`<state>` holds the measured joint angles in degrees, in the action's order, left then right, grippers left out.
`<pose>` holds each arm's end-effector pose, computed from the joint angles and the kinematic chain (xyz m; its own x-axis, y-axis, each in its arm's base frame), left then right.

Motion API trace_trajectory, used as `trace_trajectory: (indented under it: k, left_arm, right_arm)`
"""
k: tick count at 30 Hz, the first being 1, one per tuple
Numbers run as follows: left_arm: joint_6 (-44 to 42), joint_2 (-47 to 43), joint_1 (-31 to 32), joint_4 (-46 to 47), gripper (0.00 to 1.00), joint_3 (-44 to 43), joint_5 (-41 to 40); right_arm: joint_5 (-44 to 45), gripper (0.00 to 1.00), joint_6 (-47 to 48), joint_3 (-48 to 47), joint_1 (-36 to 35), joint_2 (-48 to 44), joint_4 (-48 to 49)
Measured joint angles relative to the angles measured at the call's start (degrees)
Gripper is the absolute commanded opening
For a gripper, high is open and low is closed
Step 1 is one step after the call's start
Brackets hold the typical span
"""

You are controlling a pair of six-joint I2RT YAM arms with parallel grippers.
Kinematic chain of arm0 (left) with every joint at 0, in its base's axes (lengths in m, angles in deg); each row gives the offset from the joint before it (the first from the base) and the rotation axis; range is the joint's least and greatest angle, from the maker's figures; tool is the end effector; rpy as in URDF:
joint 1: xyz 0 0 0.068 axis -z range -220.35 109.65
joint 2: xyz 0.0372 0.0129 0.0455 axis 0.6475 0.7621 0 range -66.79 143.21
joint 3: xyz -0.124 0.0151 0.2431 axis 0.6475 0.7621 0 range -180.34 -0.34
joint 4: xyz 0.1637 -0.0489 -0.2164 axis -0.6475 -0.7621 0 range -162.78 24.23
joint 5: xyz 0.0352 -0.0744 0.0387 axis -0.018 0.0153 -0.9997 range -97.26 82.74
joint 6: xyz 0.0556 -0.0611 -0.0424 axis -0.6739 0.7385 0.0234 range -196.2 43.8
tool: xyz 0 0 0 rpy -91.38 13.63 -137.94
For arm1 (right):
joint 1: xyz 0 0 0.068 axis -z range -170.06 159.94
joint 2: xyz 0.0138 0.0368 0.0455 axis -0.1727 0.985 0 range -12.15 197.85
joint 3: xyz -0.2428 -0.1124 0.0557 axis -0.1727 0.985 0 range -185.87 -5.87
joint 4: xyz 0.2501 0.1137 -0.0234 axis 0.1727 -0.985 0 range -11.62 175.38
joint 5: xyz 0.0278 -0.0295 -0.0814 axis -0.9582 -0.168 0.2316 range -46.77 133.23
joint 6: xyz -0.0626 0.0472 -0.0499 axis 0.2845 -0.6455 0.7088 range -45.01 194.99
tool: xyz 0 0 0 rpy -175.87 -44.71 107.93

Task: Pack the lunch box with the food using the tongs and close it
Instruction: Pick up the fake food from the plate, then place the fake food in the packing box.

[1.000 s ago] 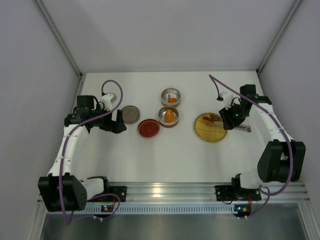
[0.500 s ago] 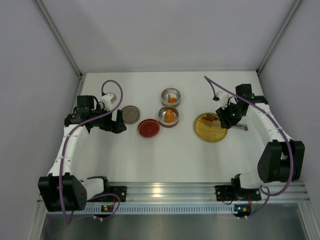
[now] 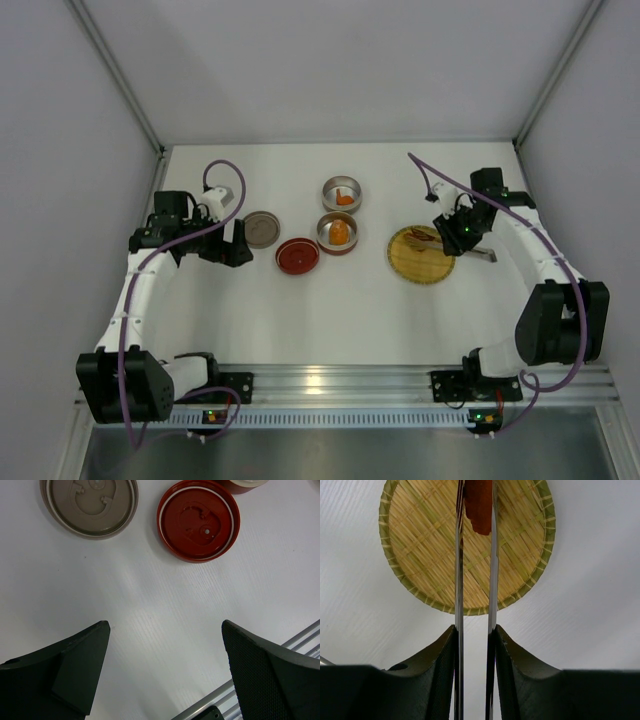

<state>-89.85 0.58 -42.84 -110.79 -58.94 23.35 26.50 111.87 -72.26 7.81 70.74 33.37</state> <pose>0.2723 -0.0308 0.2595 -0.7211 0.1720 -0.6712 0.4461 0.8565 -0.2598 0.3092 0.0357 0.2162 -0.6590 -0.5997 -0.4539 -0.6708 0.7416 -0.0057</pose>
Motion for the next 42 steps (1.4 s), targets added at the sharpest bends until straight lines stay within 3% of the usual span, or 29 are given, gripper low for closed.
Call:
trace_trajectory:
  k: [26,33,42]
  left_arm:
    - [0.0,0.0,0.0,0.02,0.98,0.0,0.0]
    - [0.04,0.17,0.0,0.48,0.98,0.0,0.04]
    - [0.15,1.55,0.0,1.55,0.98,0.46,-0.02]
  right_arm:
    - [-3.61,0.24,-1.75,-6.29,0.07,-1.2,-4.37]
    - [-6.38,0.25,-6.27,-17.7,-2.14,2.95,-5.86]
    - [-6.05,0.25,-12.13,-36.92,-10.95,18.88,-4.98]
